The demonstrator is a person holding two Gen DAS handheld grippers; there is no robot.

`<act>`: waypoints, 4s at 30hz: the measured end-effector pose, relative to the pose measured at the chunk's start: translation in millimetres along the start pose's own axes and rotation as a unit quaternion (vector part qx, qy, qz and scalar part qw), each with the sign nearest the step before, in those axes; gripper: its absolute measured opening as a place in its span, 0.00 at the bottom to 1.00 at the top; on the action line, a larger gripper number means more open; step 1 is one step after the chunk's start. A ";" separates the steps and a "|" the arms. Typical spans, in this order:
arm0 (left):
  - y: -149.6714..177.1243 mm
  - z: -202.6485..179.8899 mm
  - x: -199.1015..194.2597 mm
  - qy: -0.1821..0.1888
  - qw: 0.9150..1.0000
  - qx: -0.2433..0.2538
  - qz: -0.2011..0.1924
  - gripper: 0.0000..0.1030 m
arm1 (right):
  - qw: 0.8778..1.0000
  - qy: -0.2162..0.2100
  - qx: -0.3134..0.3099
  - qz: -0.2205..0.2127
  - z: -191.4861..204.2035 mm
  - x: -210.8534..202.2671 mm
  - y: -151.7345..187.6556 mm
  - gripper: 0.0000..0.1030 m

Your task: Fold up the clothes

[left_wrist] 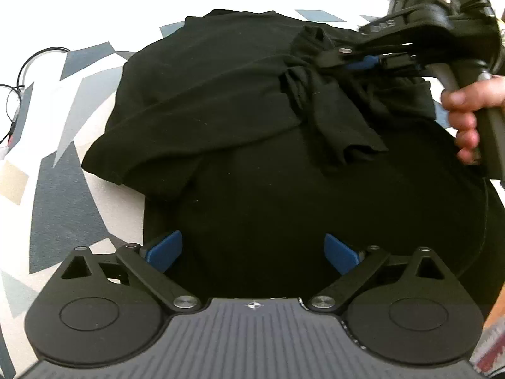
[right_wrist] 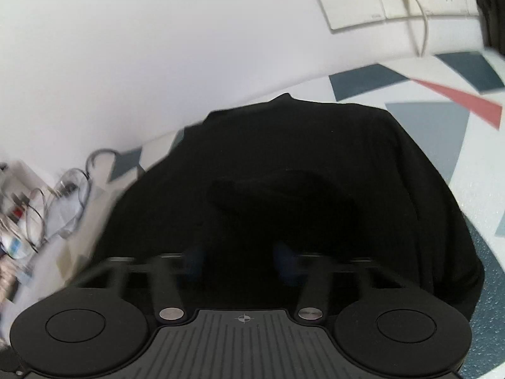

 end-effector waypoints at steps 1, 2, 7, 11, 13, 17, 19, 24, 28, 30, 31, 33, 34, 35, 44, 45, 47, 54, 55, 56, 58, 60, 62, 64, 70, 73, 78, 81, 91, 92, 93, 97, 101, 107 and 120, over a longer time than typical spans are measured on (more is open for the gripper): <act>-0.7 -0.5 0.8 -0.003 1.000 0.001 0.002 0.98 | 1.000 -0.010 0.020 -0.006 -6.4 -4.3 -3.0 0.06; -1.5 -0.9 1.6 -0.005 1.000 0.001 0.004 1.00 | 0.999 -0.018 0.040 -0.019 -13.0 -10.8 -6.0 0.05; -4.9 -2.5 5.0 -0.016 1.000 0.003 0.015 1.00 | 0.985 -0.043 0.112 -0.126 -45.5 -72.3 -29.6 0.05; -7.5 -2.3 7.1 -0.019 1.000 -0.004 0.019 1.00 | 0.945 0.031 0.128 -0.300 -78.9 -155.9 -67.2 0.05; -10.4 -2.4 8.9 -0.022 0.999 -0.010 0.022 1.00 | 0.906 0.059 0.146 -0.392 -91.5 -194.3 -77.8 0.05; -15.2 -1.1 12.0 -0.026 0.999 -0.019 0.027 1.00 | 0.878 0.091 0.182 -0.434 -113.9 -215.0 -89.3 0.21; -16.7 -1.0 13.3 -0.028 0.999 -0.021 0.026 1.00 | 0.886 0.113 0.199 -0.402 -125.6 -204.6 -92.6 0.50; -12.4 -0.4 11.9 -0.031 0.999 -0.026 0.019 1.00 | 0.924 0.152 0.243 -0.252 -145.1 -148.0 -58.7 0.61; -7.3 0.9 10.1 -0.035 0.999 -0.028 0.010 1.00 | 0.960 0.113 0.182 -0.182 -114.5 -116.0 -27.8 0.60; -4.3 3.7 7.4 -0.042 0.999 -0.035 0.006 1.00 | 0.976 0.091 0.133 -0.147 -93.3 -98.8 -15.7 0.60; -2.2 5.2 6.2 -0.046 0.998 -0.040 0.003 1.00 | 0.984 0.074 0.104 -0.124 -81.6 -87.6 -11.4 0.60; 2.7 10.7 3.7 -0.056 0.997 -0.056 -0.003 1.00 | 0.996 0.037 0.049 -0.071 -52.8 -64.2 -0.1 0.59; 5.1 13.4 2.5 -0.061 0.996 -0.064 -0.006 1.00 | 0.998 0.022 0.026 -0.047 -39.4 -53.5 6.2 0.59; 7.6 16.2 1.2 -0.063 0.995 -0.070 -0.010 1.00 | 1.000 0.012 0.004 -0.021 -27.2 -42.3 12.1 0.59; 20.7 37.6 -15.1 -0.108 0.984 -0.135 -0.047 0.99 | 0.979 0.056 -0.177 0.085 41.6 15.5 65.1 0.46; 21.5 41.0 -13.7 -0.113 0.984 -0.135 -0.041 0.99 | 0.976 0.059 -0.193 0.085 43.6 16.0 68.6 0.34; 19.8 44.5 -9.9 -0.128 0.984 -0.123 -0.033 0.99 | 0.977 0.053 -0.191 0.080 42.8 15.1 62.9 0.03; 11.0 58.3 2.2 -0.166 0.978 -0.118 -0.034 1.00 | 0.984 0.050 -0.042 -0.164 1.0 -74.1 -28.8 0.03; 10.1 59.9 2.8 -0.170 0.978 -0.120 -0.034 1.00 | 0.976 0.063 -0.008 -0.208 -11.2 -90.8 -43.2 0.03; 9.4 59.7 3.2 -0.170 0.978 -0.120 -0.034 1.00 | 0.966 0.087 0.021 -0.244 -23.9 -104.6 -53.0 0.06; 8.0 59.5 4.1 -0.171 0.978 -0.119 -0.034 1.00 | 0.948 0.143 0.065 -0.278 -47.9 -121.5 -61.1 0.31; 5.4 57.3 5.3 -0.175 0.978 -0.110 -0.035 1.00 | 0.950 0.153 0.100 -0.254 -64.7 -123.6 -61.7 0.44; -0.6 53.2 8.6 -0.185 0.978 -0.091 -0.037 1.00 | 0.956 0.155 0.090 -0.232 -65.5 -119.4 -53.1 0.44; -6.4 48.1 11.3 -0.196 0.977 -0.069 -0.039 1.00 | 0.965 0.146 0.061 -0.210 -56.8 -111.6 -44.7 0.44; -17.7 35.2 16.2 -0.214 0.975 -0.015 -0.052 1.00 | 0.990 0.032 -0.112 -0.077 19.7 -49.4 -24.7 0.43; -22.4 23.7 17.4 -0.221 0.972 0.025 -0.071 0.95 | 0.973 -0.022 -0.231 -0.005 74.7 -4.6 -5.3 0.43; -26.8 3.3 20.5 -0.214 0.967 0.092 -0.100 0.63 | 0.922 -0.058 -0.372 0.090 147.4 62.4 19.2 0.36; -29.6 -0.7 26.5 -0.197 0.969 0.109 -0.104 0.42 | 0.899 -0.063 -0.409 0.145 170.4 91.5 28.0 0.22; -20.6 22.4 4.7 -0.176 0.969 0.011 -0.172 0.06 | 0.932 -0.120 -0.299 0.166 175.7 101.3 -28.7 0.01; -16.4 29.3 1.3 -0.177 0.968 -0.019 -0.174 0.06 | 0.945 -0.149 -0.249 0.151 169.9 97.4 -45.4 0.00; -12.2 36.0 -1.9 -0.178 0.967 -0.050 -0.176 0.06 | 0.955 -0.164 -0.206 0.135 162.1 94.9 -59.4 0.00; -3.6 48.8 5.8 -0.168 0.971 -0.079 -0.151 0.07 | 0.972 -0.088 -0.167 0.139 135.4 112.8 -74.2 0.01; -7.2 39.4 10.2 -0.180 0.973 -0.049 -0.137 0.16 | 0.974 -0.051 -0.159 0.155 124.2 124.0 -67.2 0.18; -15.3 23.0 19.7 -0.201 0.969 0.039 -0.140 0.18 | 0.961 -0.080 -0.206 0.167 148.3 131.0 -59.9 0.28; -12.3 17.3 24.3 -0.227 0.957 0.109 -0.145 0.51 | 0.919 -0.087 -0.210 0.321 175.1 194.4 -63.3 0.24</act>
Point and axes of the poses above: each gripper's, at about its wrist camera, not at the fingertips, and x roughly the way its jaws point, z to its left, y to its underside, the point moved 1 cm from there along x, roughly the way its jaws point, and after that the axes turned 14 degrees about x, right-handed, at the moved point
